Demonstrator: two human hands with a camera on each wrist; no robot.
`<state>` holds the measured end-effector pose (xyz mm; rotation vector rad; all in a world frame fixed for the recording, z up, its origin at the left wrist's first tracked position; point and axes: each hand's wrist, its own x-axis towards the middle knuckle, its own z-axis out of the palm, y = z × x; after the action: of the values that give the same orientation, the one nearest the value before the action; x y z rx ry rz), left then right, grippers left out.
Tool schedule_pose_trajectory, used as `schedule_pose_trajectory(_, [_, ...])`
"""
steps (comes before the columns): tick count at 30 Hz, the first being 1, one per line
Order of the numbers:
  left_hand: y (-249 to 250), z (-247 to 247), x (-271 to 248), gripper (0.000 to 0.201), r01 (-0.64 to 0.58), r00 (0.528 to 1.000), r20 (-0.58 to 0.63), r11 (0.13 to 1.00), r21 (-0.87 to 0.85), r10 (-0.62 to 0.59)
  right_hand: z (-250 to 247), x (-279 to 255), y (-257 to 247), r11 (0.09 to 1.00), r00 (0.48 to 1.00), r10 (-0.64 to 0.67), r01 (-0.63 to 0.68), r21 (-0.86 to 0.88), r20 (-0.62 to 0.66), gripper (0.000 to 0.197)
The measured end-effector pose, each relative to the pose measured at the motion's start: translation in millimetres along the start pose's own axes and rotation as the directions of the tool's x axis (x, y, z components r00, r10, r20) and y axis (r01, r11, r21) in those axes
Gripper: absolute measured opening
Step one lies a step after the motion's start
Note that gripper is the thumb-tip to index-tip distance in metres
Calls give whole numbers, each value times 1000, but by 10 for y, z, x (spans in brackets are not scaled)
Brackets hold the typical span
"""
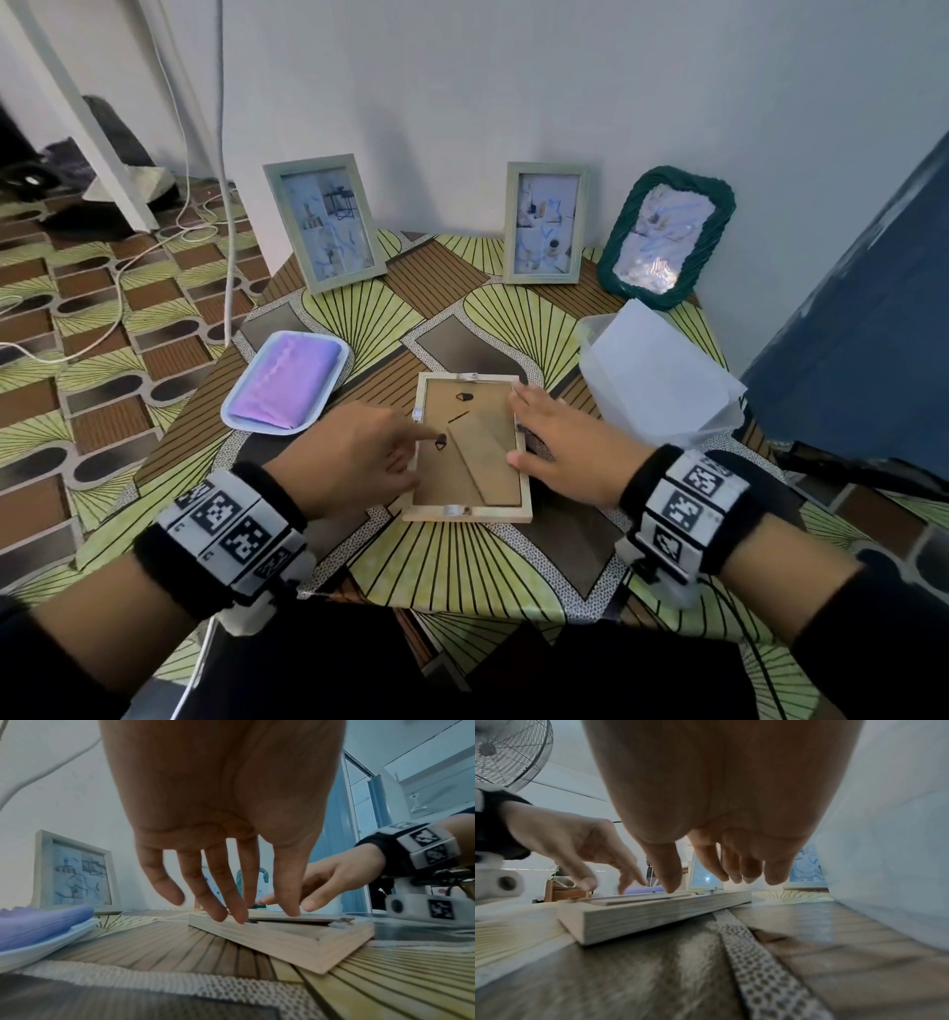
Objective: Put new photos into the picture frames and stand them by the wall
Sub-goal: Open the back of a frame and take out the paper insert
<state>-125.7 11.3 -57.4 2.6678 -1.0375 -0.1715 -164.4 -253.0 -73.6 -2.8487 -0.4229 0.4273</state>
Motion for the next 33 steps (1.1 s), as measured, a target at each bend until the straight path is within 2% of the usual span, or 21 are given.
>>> schedule_pose_trajectory(3, [11, -9, 175, 56, -118, 992, 43, 990, 75, 115, 25, -100, -11, 1000, 996, -16, 18, -25, 87, 80])
schedule_pose_trajectory(6, [22, -3, 370, 66, -227, 964, 183, 952, 205, 190, 17, -114, -2, 999, 989, -28, 33, -30, 142, 84])
schedule_pose_trajectory(11, [-1, 65, 515, 62, -276, 922, 325, 947, 165, 212, 15, -90, 56, 998, 976, -42, 52, -39, 214, 90])
schedule_pose_trajectory(18, [-39, 72, 528, 51, -309, 917, 305, 941, 140, 256, -4, -83, 95, 998, 962, -64, 69, -9, 264, 91])
schedule_pose_trajectory(21, [-7, 71, 545, 48, -320, 909, 330, 933, 163, 254, 1, -84, 91, 997, 957, -70, 75, -7, 281, 91])
schedule_pose_trajectory(25, [47, -18, 581, 41, -309, 897, 363, 946, 103, 253, 3, -89, 84, 997, 956, -68, 72, -6, 286, 91])
schedule_pose_trajectory(29, [90, -50, 593, 39, -299, 893, 384, 946, 121, 233, -10, -98, 92, 997, 958, -76, 72, 26, 276, 91])
schedule_pose_trajectory(33, [30, -9, 580, 44, -339, 894, 349, 933, 117, 281, -22, -102, 91, 995, 960, -78, 60, 74, 270, 93])
